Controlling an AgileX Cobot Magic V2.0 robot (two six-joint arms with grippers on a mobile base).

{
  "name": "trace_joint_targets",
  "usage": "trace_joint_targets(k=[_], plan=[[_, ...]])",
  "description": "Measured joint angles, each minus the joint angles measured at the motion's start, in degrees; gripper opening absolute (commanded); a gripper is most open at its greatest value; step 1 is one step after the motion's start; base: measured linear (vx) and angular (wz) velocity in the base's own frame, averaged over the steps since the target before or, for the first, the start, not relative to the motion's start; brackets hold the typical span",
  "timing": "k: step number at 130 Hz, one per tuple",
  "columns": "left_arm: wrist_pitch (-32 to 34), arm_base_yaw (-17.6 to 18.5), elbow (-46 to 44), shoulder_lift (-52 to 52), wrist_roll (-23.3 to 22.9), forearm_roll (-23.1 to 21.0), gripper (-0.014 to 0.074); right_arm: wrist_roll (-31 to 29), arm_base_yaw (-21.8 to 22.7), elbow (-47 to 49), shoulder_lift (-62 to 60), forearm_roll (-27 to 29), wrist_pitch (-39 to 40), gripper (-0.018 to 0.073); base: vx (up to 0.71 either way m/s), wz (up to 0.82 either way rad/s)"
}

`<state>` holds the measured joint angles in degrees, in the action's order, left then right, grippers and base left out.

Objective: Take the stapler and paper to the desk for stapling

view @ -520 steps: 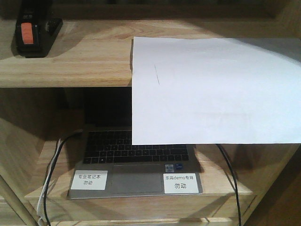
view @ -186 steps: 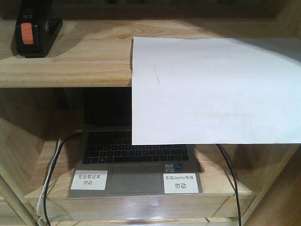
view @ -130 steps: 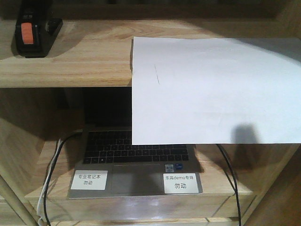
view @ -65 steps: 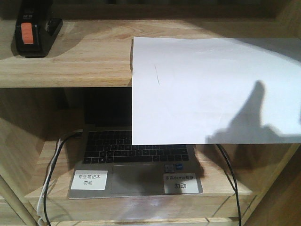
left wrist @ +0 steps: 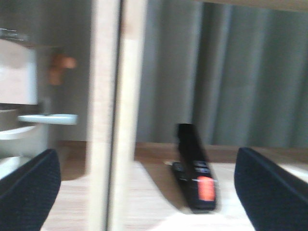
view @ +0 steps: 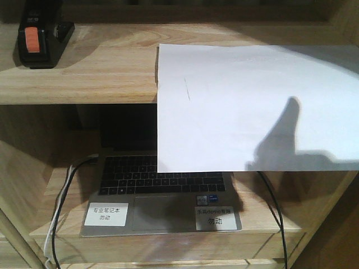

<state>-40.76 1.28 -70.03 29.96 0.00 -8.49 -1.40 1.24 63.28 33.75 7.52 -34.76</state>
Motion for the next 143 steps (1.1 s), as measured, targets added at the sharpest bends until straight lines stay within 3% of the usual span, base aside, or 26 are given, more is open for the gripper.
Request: trace_joint_targets(k=[38,78,102,129,143], plan=[[0.0,13.98,0.0,0.54,0.0,0.0,0.0696,0.0,0.0,0.0,0.0,0.0,0.0,0.048,0.0,0.0],[-0.16,28.16,0.11,3.7,0.0,0.0,0.0683,0.0,0.0,0.0,0.0,0.0,0.0,0.0396,0.0,0.0],[-0.16,31.75,0.11,5.86,0.0,0.0,0.0681,0.0,0.0,0.0,0.0,0.0,0.0,0.0363,0.0,0.0],[0.13,32.25,0.05,11.42,0.0,-0.53,0.0681,0.0,0.0,0.0,0.0,0.0,0.0,0.0339,0.0,0.0],[0.15,32.25,-1.92,16.49,-0.63,1.58,0.0681,0.0,0.0,0.0,0.0,0.0,0.0,0.0329,0.0,0.0]])
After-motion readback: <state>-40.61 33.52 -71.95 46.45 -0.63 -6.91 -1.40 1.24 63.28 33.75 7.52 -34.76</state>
